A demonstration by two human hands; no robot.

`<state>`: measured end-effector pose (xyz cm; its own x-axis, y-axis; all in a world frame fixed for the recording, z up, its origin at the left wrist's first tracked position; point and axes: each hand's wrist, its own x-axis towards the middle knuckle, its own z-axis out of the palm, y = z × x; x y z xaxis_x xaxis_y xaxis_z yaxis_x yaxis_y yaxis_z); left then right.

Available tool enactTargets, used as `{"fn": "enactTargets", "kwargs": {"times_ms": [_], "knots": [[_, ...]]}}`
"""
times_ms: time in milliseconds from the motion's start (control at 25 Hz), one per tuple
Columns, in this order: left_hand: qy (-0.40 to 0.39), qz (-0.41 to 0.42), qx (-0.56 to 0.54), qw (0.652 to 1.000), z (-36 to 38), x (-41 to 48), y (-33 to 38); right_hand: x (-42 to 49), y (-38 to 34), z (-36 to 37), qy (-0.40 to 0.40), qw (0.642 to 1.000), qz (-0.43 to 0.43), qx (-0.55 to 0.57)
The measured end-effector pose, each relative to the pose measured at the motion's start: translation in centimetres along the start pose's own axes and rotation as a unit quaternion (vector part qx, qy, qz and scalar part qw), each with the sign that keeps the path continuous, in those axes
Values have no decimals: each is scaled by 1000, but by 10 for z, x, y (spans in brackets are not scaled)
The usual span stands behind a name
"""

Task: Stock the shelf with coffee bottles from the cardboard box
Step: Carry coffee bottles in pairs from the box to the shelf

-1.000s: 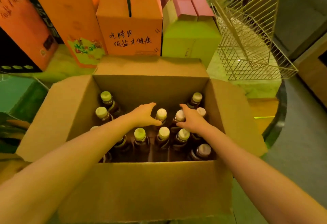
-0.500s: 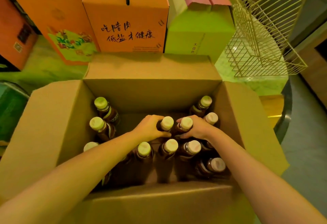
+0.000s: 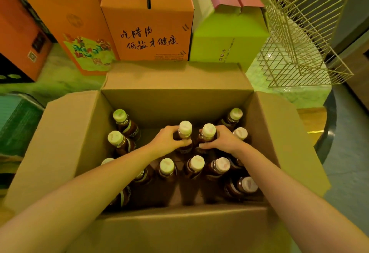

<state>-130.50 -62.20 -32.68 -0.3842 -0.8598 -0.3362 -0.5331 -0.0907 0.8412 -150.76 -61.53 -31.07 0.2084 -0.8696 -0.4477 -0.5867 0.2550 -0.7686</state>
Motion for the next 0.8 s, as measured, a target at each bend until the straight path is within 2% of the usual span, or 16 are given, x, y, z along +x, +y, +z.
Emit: {"fn": "enactTargets", "kwargs": {"times_ms": [200,320,520,640,800], "knots": [[82,-8,-93,992,-36,-28,30,-13,-51,-11,2,996,-69,57],[138,8,-155,978,-60,-54,61,-25,-87,-19,31,988,-115,102],[203,67,-159,964,-86,-95,120,-59,-137,-34,109,955,-216,171],[248,100,-178,947,-88,-113,168,-84,-162,-56,135,940,-272,155],[249,154,-152,944,-80,-129,230,-128,-186,-90,174,920,-328,128]]}}
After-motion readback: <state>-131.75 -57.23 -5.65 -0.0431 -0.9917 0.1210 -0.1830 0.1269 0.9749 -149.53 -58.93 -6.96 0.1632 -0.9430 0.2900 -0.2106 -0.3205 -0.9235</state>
